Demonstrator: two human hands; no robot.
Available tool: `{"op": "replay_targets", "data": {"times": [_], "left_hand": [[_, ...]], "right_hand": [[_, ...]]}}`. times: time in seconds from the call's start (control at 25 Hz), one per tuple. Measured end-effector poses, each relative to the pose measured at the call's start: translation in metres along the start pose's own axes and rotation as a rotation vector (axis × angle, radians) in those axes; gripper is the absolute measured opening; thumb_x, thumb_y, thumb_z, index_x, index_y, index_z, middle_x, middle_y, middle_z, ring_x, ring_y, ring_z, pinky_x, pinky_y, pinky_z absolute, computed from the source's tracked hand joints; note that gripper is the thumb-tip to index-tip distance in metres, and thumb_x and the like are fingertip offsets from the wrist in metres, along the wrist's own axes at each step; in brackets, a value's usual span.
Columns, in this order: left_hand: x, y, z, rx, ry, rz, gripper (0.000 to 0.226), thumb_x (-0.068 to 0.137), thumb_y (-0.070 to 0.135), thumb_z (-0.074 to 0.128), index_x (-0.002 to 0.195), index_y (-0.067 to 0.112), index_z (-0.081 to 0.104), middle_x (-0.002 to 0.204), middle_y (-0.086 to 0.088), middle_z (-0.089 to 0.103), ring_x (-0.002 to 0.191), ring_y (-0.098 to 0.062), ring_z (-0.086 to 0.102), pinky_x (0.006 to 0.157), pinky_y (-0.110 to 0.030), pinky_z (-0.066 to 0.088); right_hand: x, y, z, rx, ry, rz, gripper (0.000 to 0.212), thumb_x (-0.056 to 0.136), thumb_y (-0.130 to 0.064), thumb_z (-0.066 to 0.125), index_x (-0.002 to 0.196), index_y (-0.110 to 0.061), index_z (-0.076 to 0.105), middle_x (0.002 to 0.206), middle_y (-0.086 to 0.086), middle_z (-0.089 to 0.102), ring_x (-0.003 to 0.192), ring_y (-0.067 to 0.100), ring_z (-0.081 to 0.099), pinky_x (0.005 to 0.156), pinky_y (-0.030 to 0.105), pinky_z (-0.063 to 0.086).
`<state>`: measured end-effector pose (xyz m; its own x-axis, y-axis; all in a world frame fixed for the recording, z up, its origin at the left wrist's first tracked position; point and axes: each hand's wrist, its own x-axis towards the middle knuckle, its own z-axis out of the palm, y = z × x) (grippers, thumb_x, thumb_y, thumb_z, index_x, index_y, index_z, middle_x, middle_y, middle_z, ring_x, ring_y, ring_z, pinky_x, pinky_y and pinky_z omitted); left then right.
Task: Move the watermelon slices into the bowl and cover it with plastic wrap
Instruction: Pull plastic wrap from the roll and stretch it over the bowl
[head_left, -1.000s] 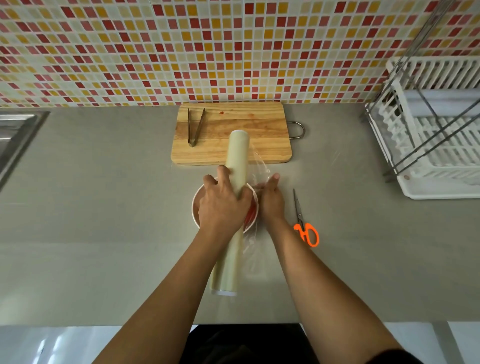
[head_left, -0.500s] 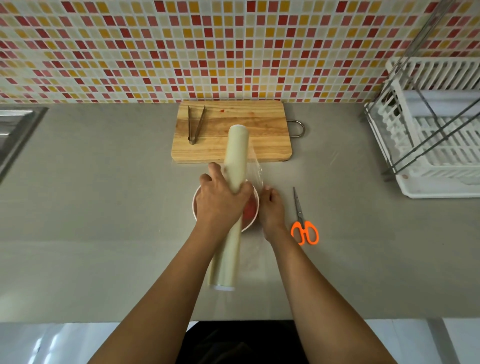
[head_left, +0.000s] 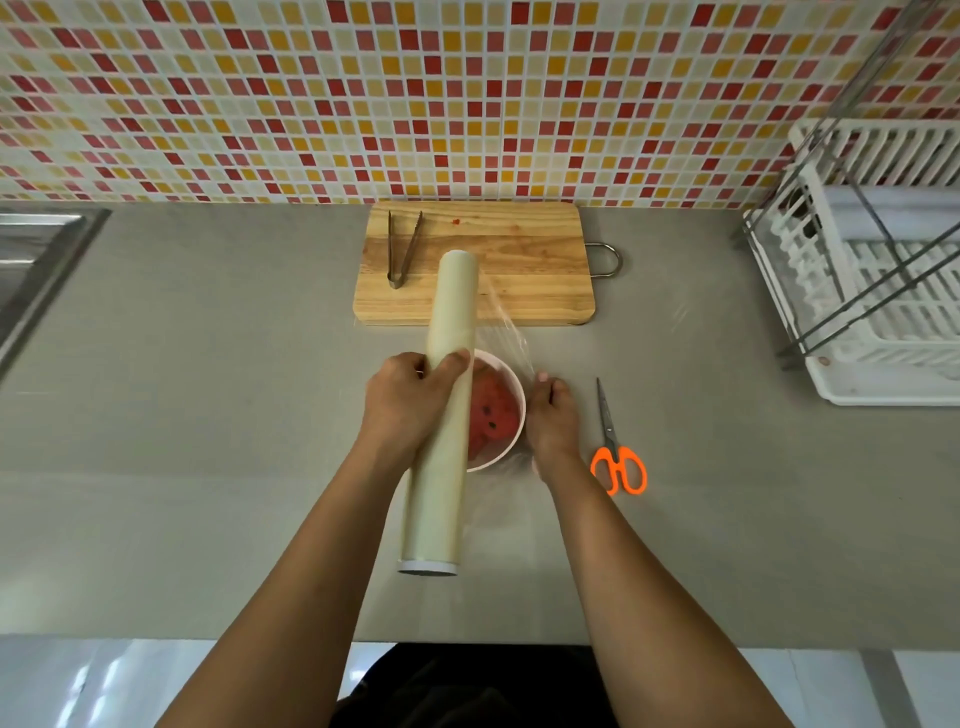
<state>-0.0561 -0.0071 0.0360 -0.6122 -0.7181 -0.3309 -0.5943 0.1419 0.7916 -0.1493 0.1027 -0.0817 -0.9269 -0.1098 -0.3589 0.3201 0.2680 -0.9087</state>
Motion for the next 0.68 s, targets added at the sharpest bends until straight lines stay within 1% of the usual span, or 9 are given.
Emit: {"op": "replay_targets", "data": {"times": [0.04,0.12,0.2,0.28,0.32,0.4,0.48,0.6,0.68], "left_hand": [[0.0,0.0,0.0,-0.027,-0.02,-0.015,0.044,0.084,0.05,0.054,0.085,0.007,0.065,0.078,-0.004,0.063,0.075,-0.025,0.061,0.07,-0.038,0.051],[-0.001,-0.001,0.0,-0.022,-0.033,-0.02,0.042,0.088,0.046,0.047,0.109,0.012,0.061,0.096,-0.004,0.062,0.088,-0.026,0.061,0.08,-0.042,0.052],[-0.006,-0.002,0.002,0.036,-0.003,0.026,0.045,0.092,0.043,0.042,0.13,0.018,0.044,0.106,-0.005,0.058,0.095,-0.027,0.058,0.081,-0.038,0.048],[-0.011,-0.003,0.006,0.098,0.044,0.139,0.044,0.092,0.041,0.043,0.13,0.019,0.037,0.106,-0.012,0.06,0.096,-0.032,0.058,0.078,-0.037,0.045],[-0.013,-0.004,0.008,0.12,0.055,0.183,0.042,0.092,0.04,0.043,0.128,0.019,0.037,0.106,-0.015,0.061,0.097,-0.034,0.058,0.076,-0.036,0.042],[-0.014,-0.004,0.013,0.122,0.051,0.216,0.041,0.092,0.04,0.044,0.126,0.018,0.036,0.107,-0.017,0.062,0.098,-0.034,0.057,0.075,-0.034,0.038],[-0.013,-0.004,0.016,0.112,0.047,0.216,0.041,0.092,0.04,0.044,0.126,0.018,0.037,0.107,-0.017,0.062,0.095,-0.032,0.056,0.074,-0.033,0.036],[-0.012,-0.004,0.019,0.103,0.085,0.244,0.042,0.092,0.039,0.045,0.127,0.017,0.036,0.105,-0.018,0.061,0.096,-0.034,0.056,0.075,-0.035,0.037],[-0.013,-0.004,0.021,0.085,0.11,0.274,0.043,0.092,0.04,0.045,0.128,0.017,0.036,0.104,-0.018,0.06,0.096,-0.035,0.056,0.074,-0.035,0.038]], "right_hand": [[0.0,0.0,0.0,-0.002,0.0,0.0,0.034,0.094,-0.037,0.039,0.065,-0.02,0.045,0.065,-0.003,0.053,0.061,0.011,0.048,0.06,0.029,0.04],[-0.001,-0.001,-0.001,-0.007,0.005,-0.022,0.033,0.094,-0.036,0.039,0.066,-0.019,0.045,0.065,-0.003,0.053,0.062,0.011,0.048,0.06,0.029,0.04],[-0.003,-0.004,-0.002,-0.015,0.021,-0.062,0.033,0.095,-0.036,0.039,0.066,-0.02,0.044,0.064,-0.004,0.052,0.062,0.012,0.047,0.058,0.025,0.04],[-0.006,-0.008,-0.003,0.018,0.036,-0.082,0.035,0.095,-0.039,0.037,0.066,-0.021,0.045,0.064,-0.004,0.051,0.064,0.014,0.048,0.059,0.023,0.04],[-0.008,-0.01,-0.005,0.071,0.023,-0.034,0.039,0.095,-0.045,0.033,0.068,-0.021,0.048,0.066,-0.003,0.054,0.066,0.015,0.05,0.063,0.025,0.042],[-0.013,-0.013,-0.011,0.181,-0.064,0.112,0.058,0.09,-0.061,0.019,0.068,-0.022,0.056,0.067,-0.001,0.061,0.068,0.018,0.057,0.065,0.029,0.044],[-0.017,-0.016,-0.018,0.142,-0.179,0.146,0.069,0.086,-0.069,0.013,0.065,-0.024,0.062,0.062,-0.007,0.064,0.062,0.014,0.058,0.059,0.027,0.041],[-0.026,-0.02,-0.02,-0.007,-0.179,0.108,0.066,0.074,-0.077,0.017,0.071,-0.026,0.057,0.079,-0.001,0.059,0.074,0.019,0.052,0.066,0.03,0.037],[-0.031,-0.021,-0.019,-0.004,-0.141,0.092,0.06,0.069,-0.078,0.022,0.068,-0.026,0.051,0.079,-0.001,0.056,0.077,0.022,0.052,0.067,0.031,0.038]]}}
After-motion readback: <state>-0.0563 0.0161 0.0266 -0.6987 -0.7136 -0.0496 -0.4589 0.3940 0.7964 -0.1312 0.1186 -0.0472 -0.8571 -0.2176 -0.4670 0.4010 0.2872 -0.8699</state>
